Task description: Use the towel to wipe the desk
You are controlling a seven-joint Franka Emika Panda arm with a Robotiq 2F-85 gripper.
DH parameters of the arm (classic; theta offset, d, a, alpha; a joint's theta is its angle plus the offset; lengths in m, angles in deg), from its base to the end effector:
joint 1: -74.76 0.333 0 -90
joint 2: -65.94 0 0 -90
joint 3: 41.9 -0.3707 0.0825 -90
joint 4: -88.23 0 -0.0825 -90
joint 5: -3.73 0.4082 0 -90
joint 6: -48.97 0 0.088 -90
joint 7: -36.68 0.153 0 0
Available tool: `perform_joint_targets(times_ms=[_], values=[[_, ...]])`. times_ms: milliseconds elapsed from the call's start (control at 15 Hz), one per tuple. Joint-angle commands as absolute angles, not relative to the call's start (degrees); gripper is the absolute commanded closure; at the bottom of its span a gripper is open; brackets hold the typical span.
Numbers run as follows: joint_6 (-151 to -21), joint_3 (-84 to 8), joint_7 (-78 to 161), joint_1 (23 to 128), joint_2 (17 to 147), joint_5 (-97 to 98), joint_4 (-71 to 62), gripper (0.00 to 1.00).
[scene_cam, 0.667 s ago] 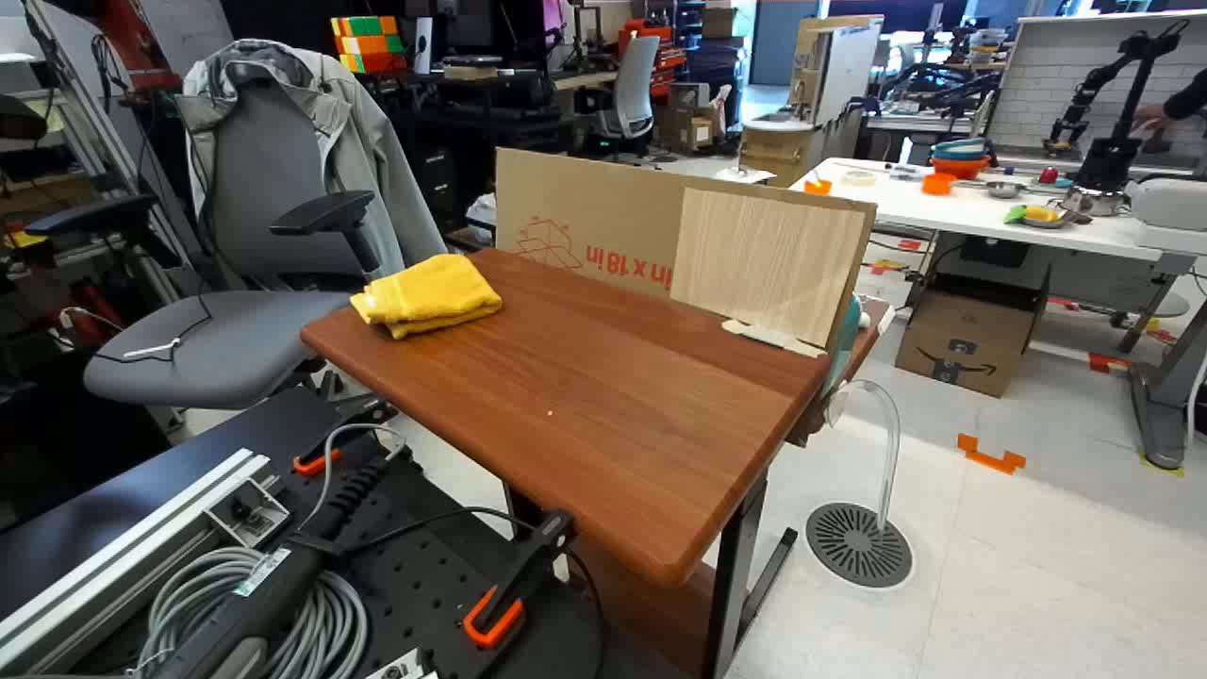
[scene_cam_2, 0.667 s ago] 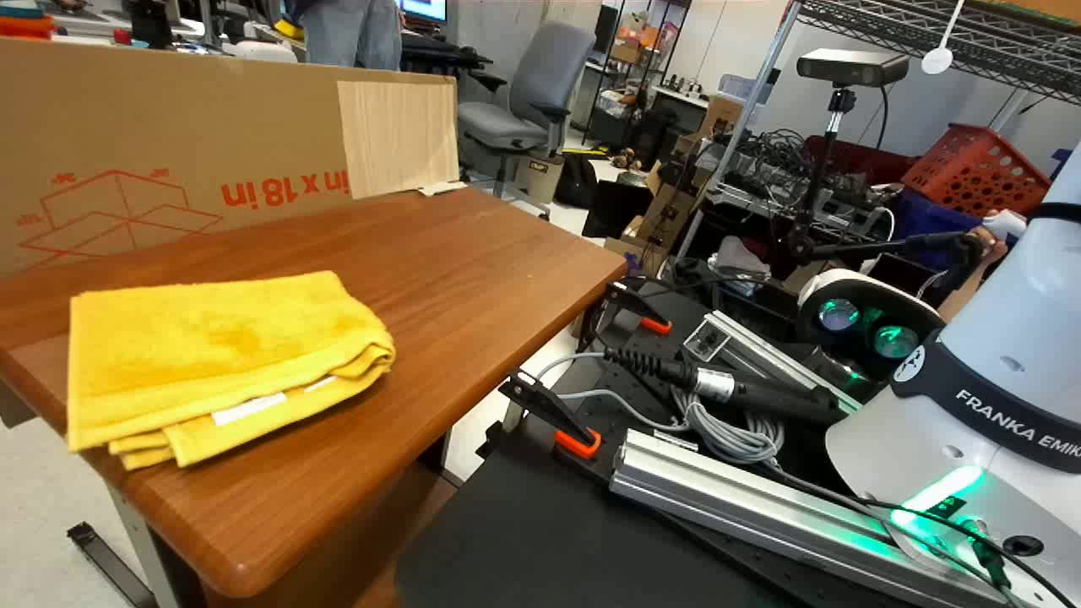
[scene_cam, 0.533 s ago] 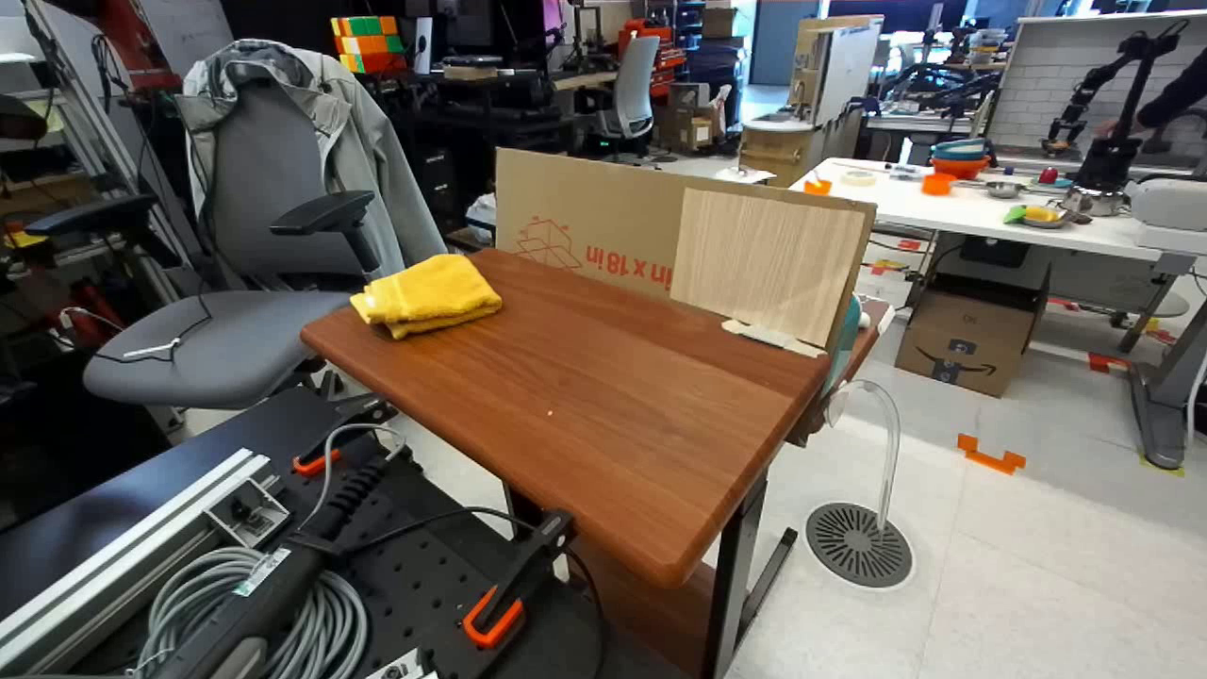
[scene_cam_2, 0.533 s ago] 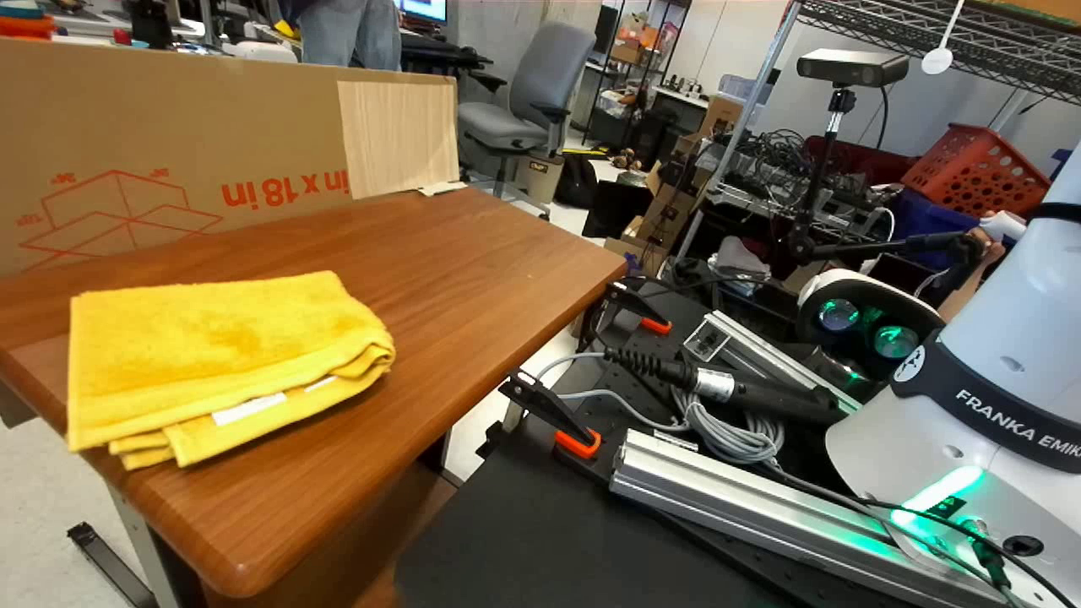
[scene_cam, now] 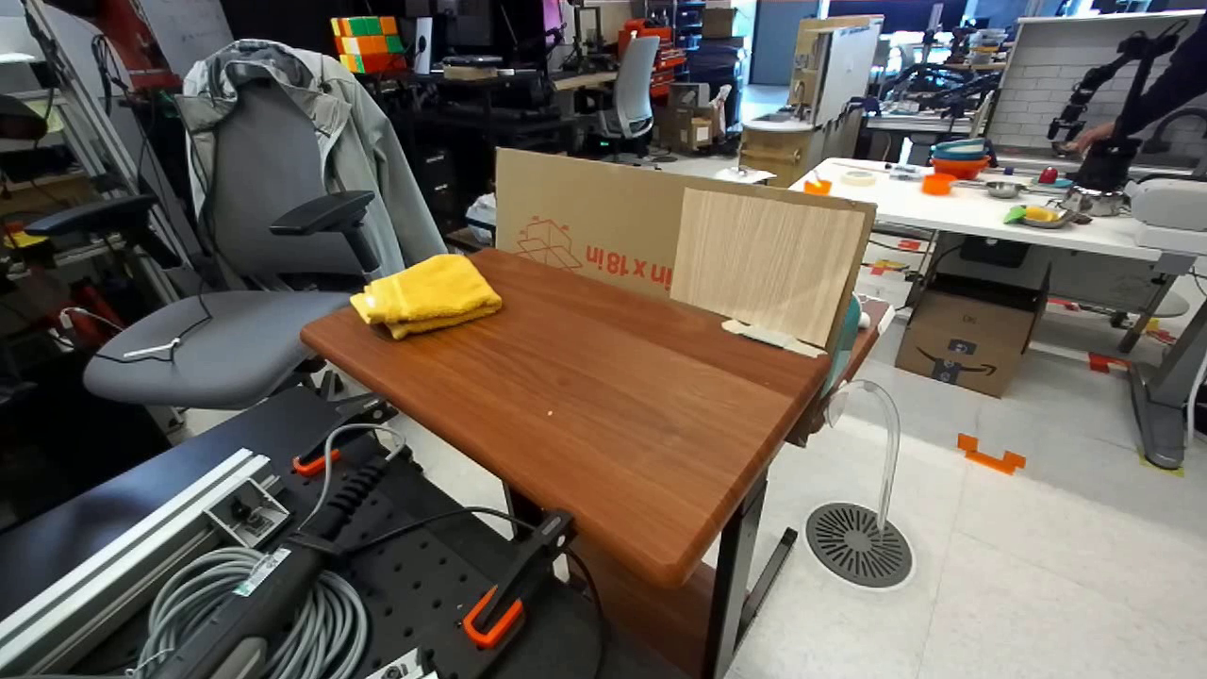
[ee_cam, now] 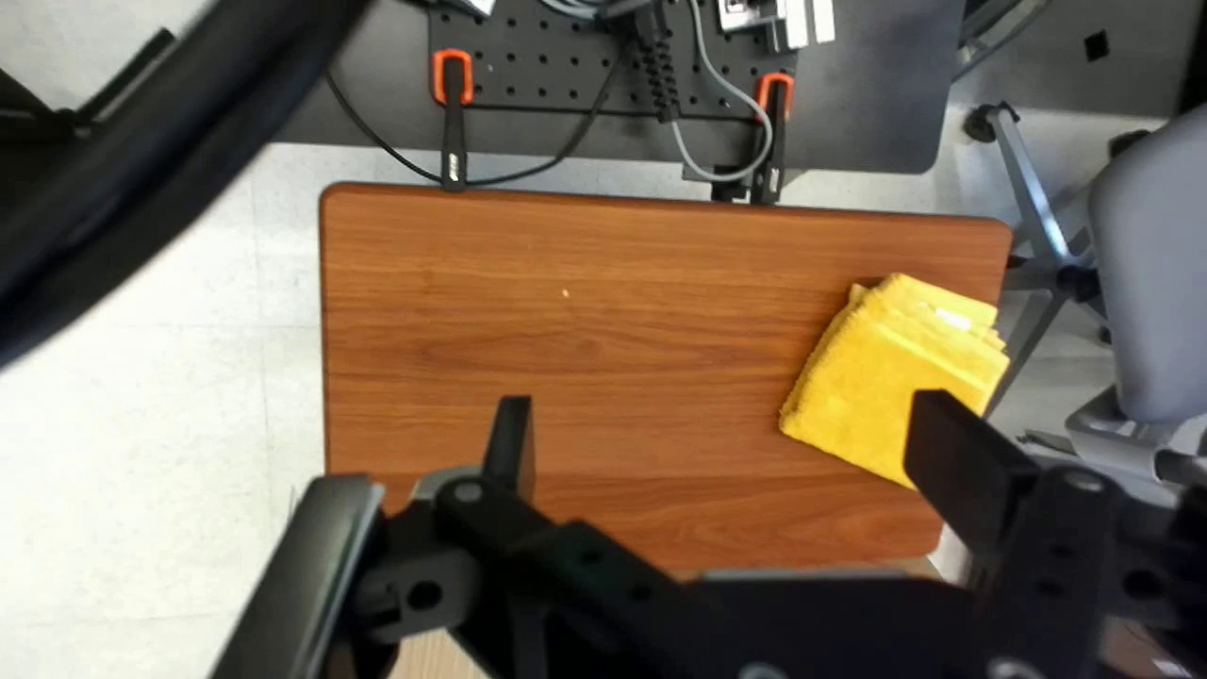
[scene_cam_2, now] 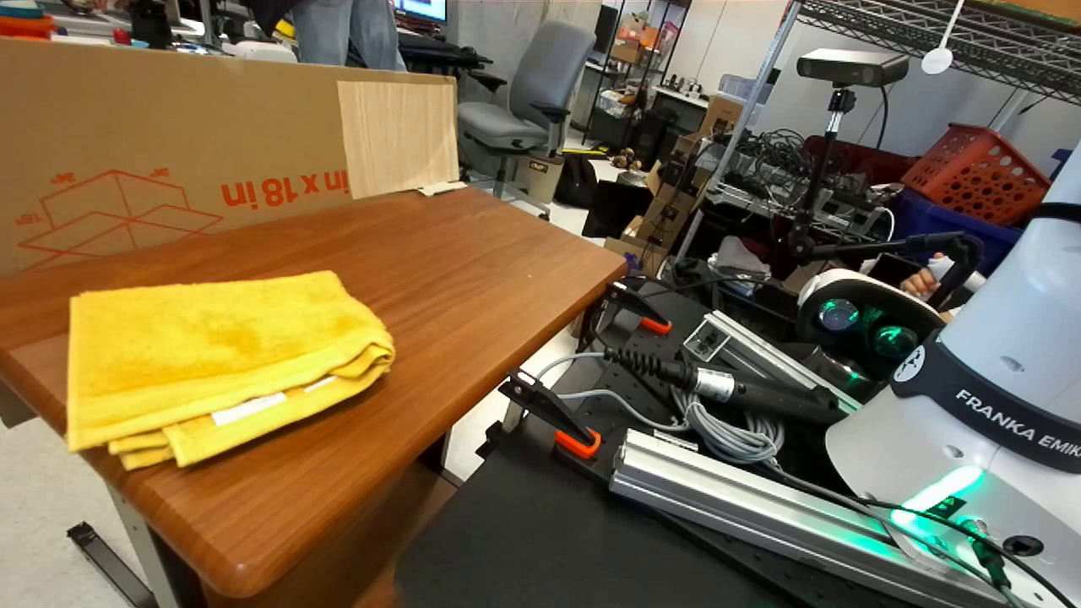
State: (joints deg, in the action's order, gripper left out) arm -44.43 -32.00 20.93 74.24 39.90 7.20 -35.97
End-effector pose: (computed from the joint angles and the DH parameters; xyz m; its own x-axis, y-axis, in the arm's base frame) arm 0.3967 -0.0746 0.5641 0.9926 0.1108 -0.0490 0.1021 -0.9828 -0.1541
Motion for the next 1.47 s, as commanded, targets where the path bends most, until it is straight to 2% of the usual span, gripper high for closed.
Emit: perform_joint_targets(times_ms=[0, 467, 600, 1000, 1400], values=[[-55.7, -35.0, 23.4, 75.9, 42.3, 14.3, -39.5, 0.00], [-87.4, -45.3, 29.1, 80.4, 51.3, 13.4, -49.8, 0.00], [-84.5, -44.7, 28.4, 80.6, 50.8, 14.0, -49.0, 0.00], [-87.7, -45.7, 29.3, 81.1, 53.8, 14.2, -49.9, 0.00], [-99.5, -48.3, 31.9, 83.9, 60.8, 19.2, -50.7, 0.00]])
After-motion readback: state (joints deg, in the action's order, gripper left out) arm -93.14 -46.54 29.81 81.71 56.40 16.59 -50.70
